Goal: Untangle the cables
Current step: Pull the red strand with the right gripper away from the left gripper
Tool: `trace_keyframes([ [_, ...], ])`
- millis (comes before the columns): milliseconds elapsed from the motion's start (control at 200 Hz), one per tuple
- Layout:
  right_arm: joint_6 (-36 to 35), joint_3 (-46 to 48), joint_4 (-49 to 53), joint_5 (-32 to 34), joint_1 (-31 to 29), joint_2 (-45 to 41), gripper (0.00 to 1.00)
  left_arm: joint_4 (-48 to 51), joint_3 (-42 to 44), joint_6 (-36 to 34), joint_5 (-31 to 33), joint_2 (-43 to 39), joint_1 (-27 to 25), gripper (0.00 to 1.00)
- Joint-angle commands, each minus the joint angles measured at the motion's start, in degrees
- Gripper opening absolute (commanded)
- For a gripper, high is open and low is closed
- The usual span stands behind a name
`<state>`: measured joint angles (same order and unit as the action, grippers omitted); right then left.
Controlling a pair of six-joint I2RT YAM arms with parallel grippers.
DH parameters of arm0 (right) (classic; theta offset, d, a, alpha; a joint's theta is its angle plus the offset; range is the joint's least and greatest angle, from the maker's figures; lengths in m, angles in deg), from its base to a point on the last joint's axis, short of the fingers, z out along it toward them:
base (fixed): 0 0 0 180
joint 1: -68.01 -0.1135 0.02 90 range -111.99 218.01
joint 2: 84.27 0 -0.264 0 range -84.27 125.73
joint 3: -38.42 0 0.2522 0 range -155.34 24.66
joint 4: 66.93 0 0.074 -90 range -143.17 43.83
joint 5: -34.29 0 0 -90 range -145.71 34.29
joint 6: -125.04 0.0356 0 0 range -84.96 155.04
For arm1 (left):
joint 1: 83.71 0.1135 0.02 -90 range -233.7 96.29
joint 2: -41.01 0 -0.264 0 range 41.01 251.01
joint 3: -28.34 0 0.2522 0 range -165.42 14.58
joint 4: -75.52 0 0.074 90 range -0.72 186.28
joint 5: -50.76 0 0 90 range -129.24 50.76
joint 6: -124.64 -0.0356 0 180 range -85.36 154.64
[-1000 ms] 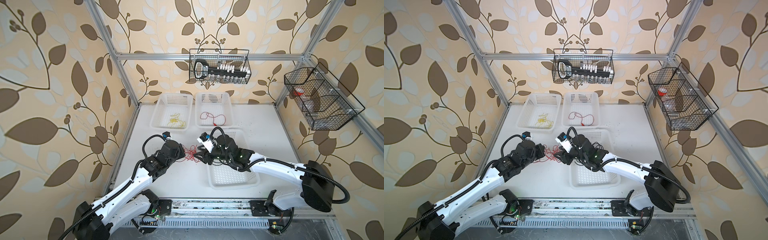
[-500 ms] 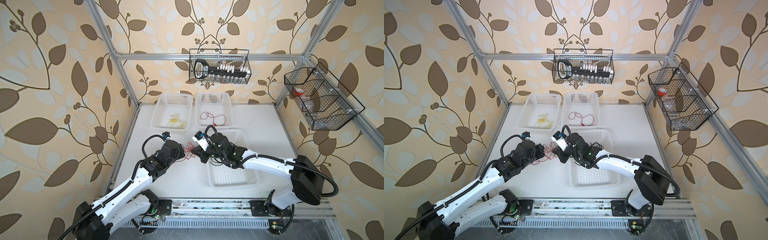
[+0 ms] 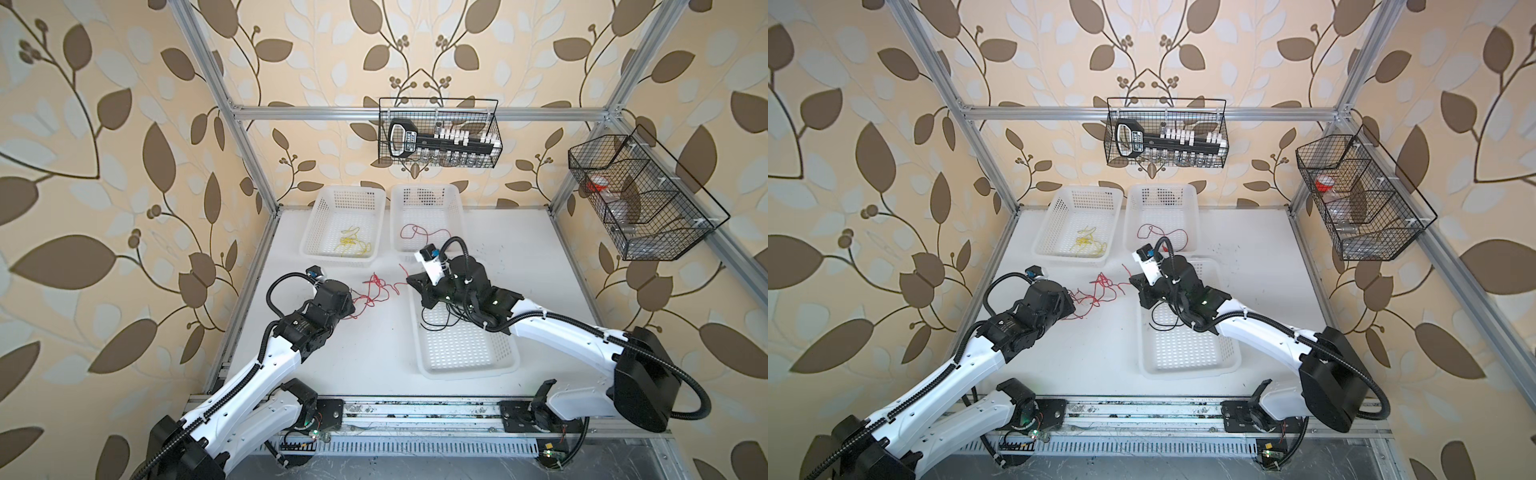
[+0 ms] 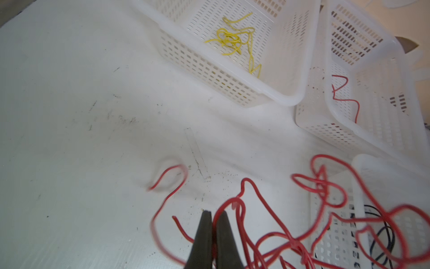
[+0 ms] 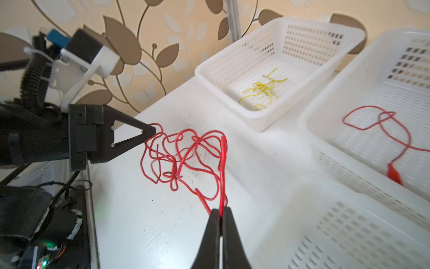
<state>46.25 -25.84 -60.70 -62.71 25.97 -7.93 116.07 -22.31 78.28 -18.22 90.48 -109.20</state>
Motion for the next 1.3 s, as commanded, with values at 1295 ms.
trace_keyframes([
  [1295, -7.1, 2.7, 5.1, 11.2, 1.3, -12.7, 0.0, 0.5, 3.0, -0.3, -3.5, -8.1, 8.5, 0.0],
])
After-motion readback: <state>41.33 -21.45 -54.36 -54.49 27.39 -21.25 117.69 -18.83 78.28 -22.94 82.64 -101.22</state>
